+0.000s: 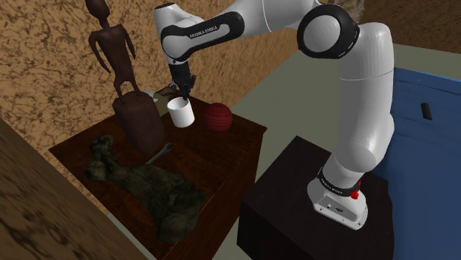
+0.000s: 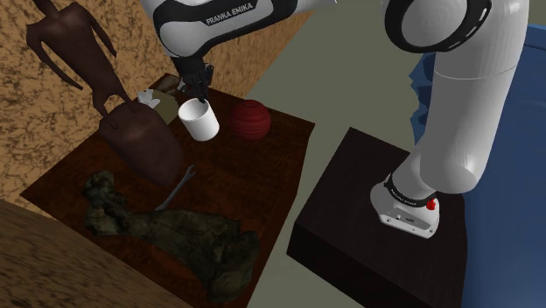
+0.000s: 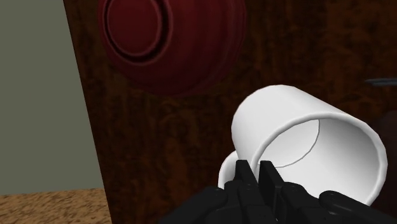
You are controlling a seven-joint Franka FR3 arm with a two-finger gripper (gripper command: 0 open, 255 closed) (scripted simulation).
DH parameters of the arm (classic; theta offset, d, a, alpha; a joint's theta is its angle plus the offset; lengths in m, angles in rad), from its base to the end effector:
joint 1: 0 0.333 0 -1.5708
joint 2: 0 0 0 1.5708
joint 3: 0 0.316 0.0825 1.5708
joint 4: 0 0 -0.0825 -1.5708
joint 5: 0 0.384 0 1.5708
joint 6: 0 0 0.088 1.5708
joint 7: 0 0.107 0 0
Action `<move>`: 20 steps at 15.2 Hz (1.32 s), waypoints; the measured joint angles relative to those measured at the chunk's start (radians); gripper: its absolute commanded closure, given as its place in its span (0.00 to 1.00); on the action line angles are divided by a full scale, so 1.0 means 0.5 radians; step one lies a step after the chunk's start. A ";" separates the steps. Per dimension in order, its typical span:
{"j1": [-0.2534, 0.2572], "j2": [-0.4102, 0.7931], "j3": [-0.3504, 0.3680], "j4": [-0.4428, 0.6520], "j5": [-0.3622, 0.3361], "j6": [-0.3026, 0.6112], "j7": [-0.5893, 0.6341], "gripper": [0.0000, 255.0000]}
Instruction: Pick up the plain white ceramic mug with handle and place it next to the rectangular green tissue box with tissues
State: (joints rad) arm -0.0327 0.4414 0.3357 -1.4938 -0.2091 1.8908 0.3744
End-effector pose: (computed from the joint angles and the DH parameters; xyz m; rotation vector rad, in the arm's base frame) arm 0.6622 0.1555 0.4261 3.0819 -0.0496 0.0019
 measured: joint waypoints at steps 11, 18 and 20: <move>-0.003 0.059 -0.016 -0.208 -0.035 0.260 0.042 1.00; -0.002 0.100 -0.031 -0.247 -0.063 0.365 0.061 1.00; -0.002 0.105 -0.032 -0.245 -0.065 0.367 0.061 1.00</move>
State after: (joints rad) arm -0.0335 0.4937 0.3199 -1.6161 -0.2415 2.0744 0.4047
